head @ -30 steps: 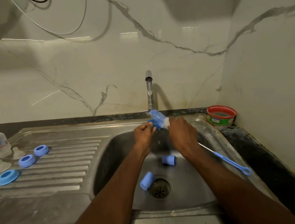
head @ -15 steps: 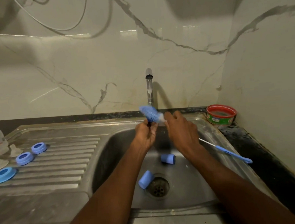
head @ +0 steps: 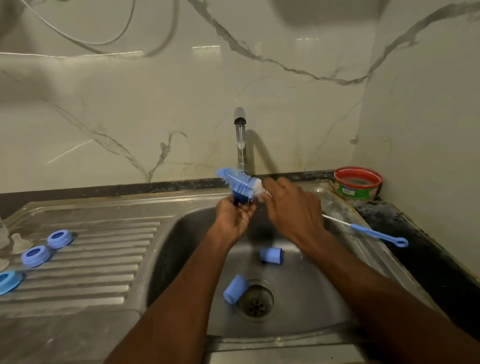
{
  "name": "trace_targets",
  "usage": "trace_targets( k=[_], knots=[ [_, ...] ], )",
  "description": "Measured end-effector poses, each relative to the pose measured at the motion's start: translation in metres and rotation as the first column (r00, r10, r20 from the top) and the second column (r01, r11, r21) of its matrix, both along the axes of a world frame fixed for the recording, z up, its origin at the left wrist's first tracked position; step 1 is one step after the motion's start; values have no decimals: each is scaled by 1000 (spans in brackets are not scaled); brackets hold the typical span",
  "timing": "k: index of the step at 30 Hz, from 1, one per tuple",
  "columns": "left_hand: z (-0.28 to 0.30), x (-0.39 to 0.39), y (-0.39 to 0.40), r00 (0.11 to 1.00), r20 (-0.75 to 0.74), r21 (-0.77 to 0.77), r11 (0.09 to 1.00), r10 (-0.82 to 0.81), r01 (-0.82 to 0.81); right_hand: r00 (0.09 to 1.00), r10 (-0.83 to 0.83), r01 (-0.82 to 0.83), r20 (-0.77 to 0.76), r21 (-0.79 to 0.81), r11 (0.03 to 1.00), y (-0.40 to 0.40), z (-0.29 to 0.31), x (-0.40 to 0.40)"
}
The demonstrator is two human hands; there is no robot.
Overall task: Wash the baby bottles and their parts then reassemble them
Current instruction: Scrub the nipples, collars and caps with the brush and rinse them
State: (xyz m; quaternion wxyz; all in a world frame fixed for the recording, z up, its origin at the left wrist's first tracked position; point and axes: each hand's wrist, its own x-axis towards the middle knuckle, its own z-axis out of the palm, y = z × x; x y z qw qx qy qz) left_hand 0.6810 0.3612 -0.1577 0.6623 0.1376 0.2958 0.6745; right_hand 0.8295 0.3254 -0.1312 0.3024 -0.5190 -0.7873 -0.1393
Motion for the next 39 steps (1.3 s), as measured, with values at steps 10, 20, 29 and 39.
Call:
trace_targets(
  k=[10, 20, 29, 39],
  knots=[
    [-5, 1, -1, 986, -142, 3, 996, 91, -92, 995, 64, -71, -71, -100, 992, -4, -2, 7],
    [-2, 13, -3, 972, -232, -1, 999, 45, -47, 989, -141, 139, -54, -40, 990, -6, 13, -13],
    [-6, 5, 0, 948, -305, 8, 995, 93, -95, 998, -14, 9, -57, -92, 996, 3, 5, 1],
    [-26, -4, 13, 709, -646, 132, 956, 283, -261, 993, -117, 111, -22, -166, 980, -6, 5, 6]
  ],
)
